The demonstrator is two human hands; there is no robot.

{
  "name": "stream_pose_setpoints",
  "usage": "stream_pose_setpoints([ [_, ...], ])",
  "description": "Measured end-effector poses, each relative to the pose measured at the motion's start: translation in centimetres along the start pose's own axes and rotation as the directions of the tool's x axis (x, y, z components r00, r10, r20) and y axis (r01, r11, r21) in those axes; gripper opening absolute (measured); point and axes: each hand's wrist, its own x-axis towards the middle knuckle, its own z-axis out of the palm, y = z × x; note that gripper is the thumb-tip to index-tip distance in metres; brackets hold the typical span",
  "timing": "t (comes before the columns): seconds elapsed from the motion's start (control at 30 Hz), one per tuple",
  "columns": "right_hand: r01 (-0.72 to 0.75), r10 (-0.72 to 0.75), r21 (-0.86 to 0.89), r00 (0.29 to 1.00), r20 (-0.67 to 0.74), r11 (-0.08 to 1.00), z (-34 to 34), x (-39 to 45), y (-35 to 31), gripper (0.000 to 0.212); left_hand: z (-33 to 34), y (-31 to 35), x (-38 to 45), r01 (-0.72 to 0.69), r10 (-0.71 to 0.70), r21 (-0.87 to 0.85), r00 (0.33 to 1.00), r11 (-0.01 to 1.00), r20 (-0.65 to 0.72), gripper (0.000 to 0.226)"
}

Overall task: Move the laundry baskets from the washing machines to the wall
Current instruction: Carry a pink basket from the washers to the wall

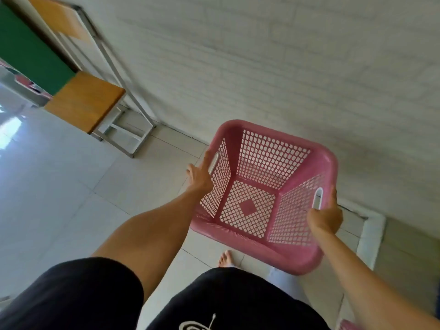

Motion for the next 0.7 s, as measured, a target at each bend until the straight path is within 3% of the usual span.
stream_pose_setpoints([
  [0.33,0.121,-0.117,-0.021,0.984,0.134,0.992,14.5,-3.2,-13.3,0.094,-12.9,-9.7,10.7,0.139,-0.152,-0.114,0.982,0.984,-0.114,0.091],
  [0.6,0.136,-0.121,-0.066,0.973,0.195,0.989,24.9,-3.9,-19.5,0.086,-20.0,-15.6,19.8,0.195,-0.195,0.007,0.98,0.981,0.031,0.095],
  [0.7,0.145,-0.124,-0.085,0.969,0.213,0.986,28.4,-4.4,-22.0,0.091,-21.7,-17.6,22.7,0.243,-0.242,-0.024,0.969,0.97,0.05,0.094],
])
